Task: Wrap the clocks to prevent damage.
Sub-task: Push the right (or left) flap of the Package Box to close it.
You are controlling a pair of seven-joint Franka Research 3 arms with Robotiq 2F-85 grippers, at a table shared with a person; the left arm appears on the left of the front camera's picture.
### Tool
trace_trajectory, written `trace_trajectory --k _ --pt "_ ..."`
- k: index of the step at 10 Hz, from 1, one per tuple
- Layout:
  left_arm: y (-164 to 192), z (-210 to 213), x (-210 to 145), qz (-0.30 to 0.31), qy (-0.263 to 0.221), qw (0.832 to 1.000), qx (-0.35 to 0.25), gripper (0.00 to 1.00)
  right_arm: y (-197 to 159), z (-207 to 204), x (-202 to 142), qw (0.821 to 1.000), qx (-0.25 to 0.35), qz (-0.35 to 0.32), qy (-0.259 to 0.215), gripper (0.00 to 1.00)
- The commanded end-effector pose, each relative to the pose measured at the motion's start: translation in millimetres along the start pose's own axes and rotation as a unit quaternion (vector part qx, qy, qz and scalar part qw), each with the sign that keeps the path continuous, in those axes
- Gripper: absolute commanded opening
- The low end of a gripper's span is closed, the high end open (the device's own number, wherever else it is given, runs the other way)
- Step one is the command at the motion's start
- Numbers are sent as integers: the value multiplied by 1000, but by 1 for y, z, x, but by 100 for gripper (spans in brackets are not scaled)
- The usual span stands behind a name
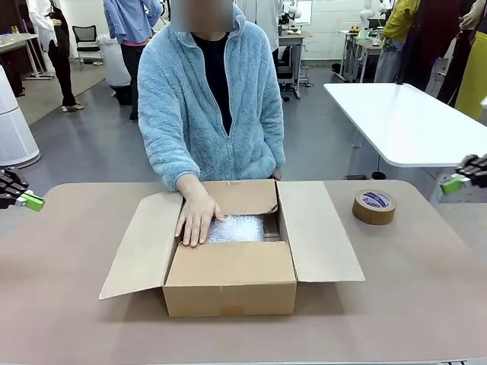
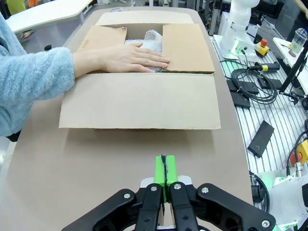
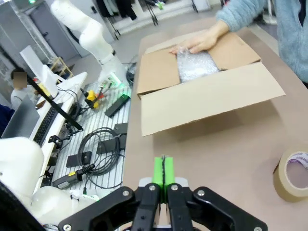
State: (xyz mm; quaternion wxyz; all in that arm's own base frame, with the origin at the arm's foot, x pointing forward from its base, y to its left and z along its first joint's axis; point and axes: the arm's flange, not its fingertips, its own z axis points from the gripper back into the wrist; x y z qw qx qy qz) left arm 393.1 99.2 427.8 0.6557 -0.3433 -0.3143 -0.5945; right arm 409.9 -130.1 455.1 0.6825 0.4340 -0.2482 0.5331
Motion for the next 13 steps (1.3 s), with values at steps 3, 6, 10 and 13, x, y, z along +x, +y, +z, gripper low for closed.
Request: trace_trajectory --k 3,6,10,13 --pt "-1 1 2 -4 -9 1000 2 1 6 -88 76 976 -76 -5 203 1" --pt "-1 1 2 -4 -9 1000 2 1 -13 -145 60 965 -43 47 256 1" --pt "-1 1 2 -4 -9 1000 2 1 -27 -187 37 967 -70 57 238 1" --pt "-1 1 2 -4 -9 1000 2 1 -25 -182 40 962 -31 46 267 1"
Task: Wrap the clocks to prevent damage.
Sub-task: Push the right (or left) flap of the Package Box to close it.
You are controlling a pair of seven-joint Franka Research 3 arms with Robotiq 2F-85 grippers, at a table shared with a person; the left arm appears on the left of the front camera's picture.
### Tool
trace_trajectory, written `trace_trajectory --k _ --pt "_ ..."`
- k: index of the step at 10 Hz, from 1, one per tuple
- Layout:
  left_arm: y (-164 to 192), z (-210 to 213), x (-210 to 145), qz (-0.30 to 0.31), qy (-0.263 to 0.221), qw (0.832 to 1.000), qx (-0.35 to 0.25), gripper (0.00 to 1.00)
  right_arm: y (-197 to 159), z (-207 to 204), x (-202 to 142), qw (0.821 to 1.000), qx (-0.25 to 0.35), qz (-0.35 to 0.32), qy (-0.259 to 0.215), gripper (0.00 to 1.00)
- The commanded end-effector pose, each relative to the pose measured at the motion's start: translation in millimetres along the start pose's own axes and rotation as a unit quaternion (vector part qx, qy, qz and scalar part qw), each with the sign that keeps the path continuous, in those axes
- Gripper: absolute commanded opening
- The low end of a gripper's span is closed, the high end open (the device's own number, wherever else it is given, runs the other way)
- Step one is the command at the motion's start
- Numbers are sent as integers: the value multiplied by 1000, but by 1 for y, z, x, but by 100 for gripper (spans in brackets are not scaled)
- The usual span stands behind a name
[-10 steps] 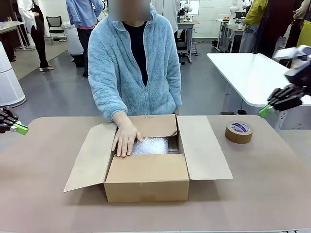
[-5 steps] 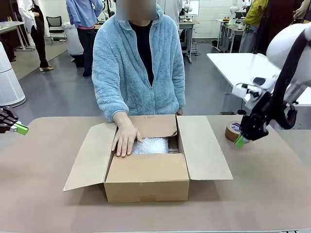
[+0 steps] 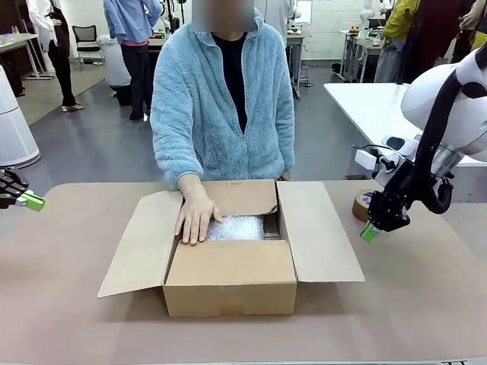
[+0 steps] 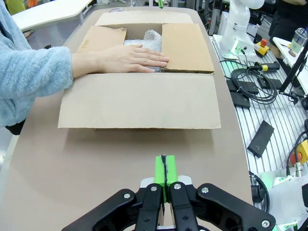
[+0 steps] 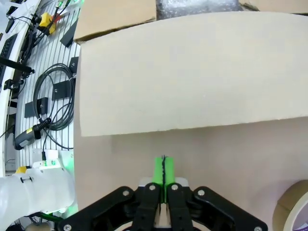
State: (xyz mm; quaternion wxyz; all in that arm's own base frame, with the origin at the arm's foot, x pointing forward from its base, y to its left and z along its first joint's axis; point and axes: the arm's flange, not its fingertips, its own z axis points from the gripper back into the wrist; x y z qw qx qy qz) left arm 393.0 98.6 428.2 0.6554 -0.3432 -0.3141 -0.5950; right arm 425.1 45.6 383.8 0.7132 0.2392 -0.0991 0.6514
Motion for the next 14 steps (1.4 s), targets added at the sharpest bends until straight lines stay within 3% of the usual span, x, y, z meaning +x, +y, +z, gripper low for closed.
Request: trace_trajectory --k 1,4,5,7,12,14 --pt "-1 2 1 -4 -9 1000 2 1 3 4 1 1000 7 0 3 1" --pt "-1 2 1 -4 -9 1000 2 1 1 1 1 1000 2 1 -1 1" --pt "-1 2 1 -4 -9 1000 2 1 -6 -4 -19 997 8 22 -71 1" --pt "-1 2 1 -4 -9 1000 2 1 -17 -18 -39 989 -11 44 -138 1" --pt "-1 2 1 -4 -9 1000 2 1 -39 -53 -54 980 -16 69 -188 1" --pt "-1 2 1 -4 -9 1000 2 1 -48 -65 -53 968 -12 75 -239 1"
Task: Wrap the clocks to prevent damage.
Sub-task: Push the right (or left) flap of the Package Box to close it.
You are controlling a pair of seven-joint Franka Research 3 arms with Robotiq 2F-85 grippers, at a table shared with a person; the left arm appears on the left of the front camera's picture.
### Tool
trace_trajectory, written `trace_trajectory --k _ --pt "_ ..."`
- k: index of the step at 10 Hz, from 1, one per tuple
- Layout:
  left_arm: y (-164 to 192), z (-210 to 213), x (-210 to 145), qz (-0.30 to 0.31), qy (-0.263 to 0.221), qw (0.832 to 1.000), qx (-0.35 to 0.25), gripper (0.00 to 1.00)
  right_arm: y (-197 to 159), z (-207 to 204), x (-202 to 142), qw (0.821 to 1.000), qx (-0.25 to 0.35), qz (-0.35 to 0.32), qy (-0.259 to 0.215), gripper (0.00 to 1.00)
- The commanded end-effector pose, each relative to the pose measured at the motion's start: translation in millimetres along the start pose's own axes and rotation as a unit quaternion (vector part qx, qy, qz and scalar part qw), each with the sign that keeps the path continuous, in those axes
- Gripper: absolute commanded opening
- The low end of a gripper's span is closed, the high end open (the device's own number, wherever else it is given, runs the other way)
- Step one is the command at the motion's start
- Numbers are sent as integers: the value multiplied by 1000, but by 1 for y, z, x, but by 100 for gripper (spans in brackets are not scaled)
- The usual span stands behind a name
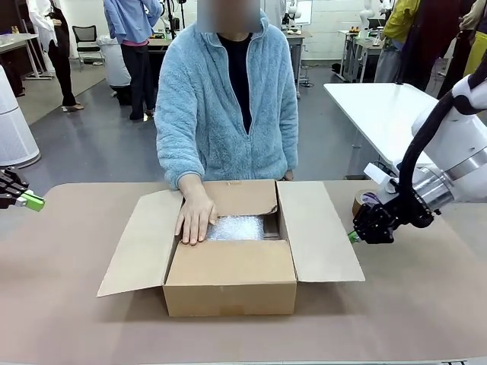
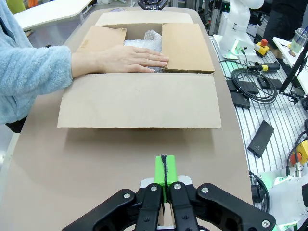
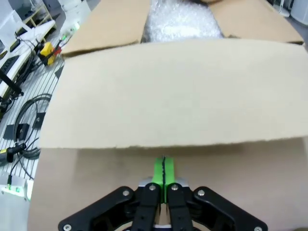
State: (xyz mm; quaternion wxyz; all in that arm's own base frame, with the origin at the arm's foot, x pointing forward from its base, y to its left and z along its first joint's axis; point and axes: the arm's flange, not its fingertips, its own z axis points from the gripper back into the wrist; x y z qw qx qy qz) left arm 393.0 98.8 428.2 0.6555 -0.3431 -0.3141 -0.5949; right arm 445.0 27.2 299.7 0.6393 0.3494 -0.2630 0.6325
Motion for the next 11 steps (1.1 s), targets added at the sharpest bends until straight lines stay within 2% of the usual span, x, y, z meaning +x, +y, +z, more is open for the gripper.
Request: trace_trajectory --k 1,5,6,7,11 --pt "-1 1 1 -4 -9 1000 2 1 -9 -3 -5 995 31 12 -90 1" --pt "-1 1 1 -4 -9 1000 2 1 3 14 3 958 28 33 -282 1" --pt "-1 1 1 -4 -9 1000 2 1 3 10 8 951 36 39 -304 1" --pt "-1 1 1 -4 -9 1000 2 1 2 1 17 947 44 47 -313 1" --pt "-1 1 1 -4 -9 1000 2 1 -12 -40 58 951 71 44 -297 1"
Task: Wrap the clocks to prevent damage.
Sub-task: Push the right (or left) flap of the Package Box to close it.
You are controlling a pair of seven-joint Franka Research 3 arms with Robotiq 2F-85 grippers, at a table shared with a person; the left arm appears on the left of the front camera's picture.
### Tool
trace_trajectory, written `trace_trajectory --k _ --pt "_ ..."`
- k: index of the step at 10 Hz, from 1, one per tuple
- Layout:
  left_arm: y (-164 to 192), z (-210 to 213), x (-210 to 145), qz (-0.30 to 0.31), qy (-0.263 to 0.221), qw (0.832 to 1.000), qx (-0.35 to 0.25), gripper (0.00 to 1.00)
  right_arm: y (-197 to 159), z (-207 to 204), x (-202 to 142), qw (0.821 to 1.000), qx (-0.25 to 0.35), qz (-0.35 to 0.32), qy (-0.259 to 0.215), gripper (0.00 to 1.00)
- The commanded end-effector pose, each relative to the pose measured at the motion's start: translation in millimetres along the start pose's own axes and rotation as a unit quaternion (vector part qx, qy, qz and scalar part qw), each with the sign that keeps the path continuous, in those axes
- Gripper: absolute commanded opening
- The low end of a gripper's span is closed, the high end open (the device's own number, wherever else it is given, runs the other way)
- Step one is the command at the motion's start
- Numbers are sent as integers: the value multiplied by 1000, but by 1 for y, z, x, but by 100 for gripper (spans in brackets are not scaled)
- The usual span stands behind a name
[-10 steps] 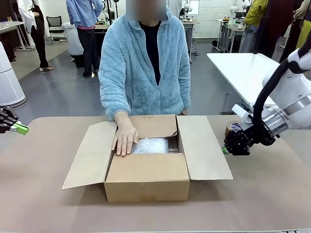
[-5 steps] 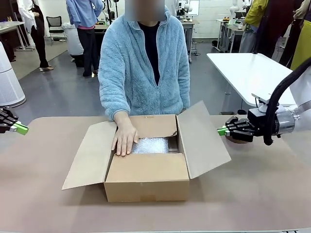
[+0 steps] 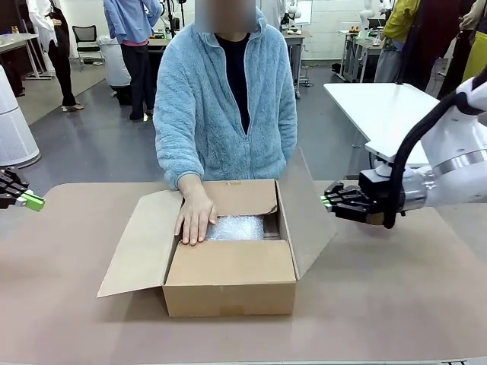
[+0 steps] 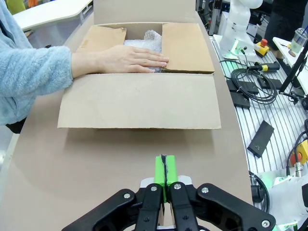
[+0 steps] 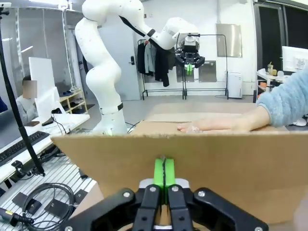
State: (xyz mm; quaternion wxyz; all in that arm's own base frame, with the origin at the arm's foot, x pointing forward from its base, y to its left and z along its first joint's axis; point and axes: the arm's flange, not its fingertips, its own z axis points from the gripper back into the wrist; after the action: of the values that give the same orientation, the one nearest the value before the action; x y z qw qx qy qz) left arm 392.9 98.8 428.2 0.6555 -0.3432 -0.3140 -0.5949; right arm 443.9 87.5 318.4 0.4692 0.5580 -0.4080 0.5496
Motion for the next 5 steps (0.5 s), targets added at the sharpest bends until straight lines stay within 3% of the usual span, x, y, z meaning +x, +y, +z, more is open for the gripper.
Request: trace_trajectory --k 1,5 --pt "-1 1 1 -4 -9 1000 2 1 -23 -15 3 1000 -11 -3 5 1" --pt "-1 1 1 -4 -9 1000 2 1 -52 -49 -12 999 -3 -23 27 1"
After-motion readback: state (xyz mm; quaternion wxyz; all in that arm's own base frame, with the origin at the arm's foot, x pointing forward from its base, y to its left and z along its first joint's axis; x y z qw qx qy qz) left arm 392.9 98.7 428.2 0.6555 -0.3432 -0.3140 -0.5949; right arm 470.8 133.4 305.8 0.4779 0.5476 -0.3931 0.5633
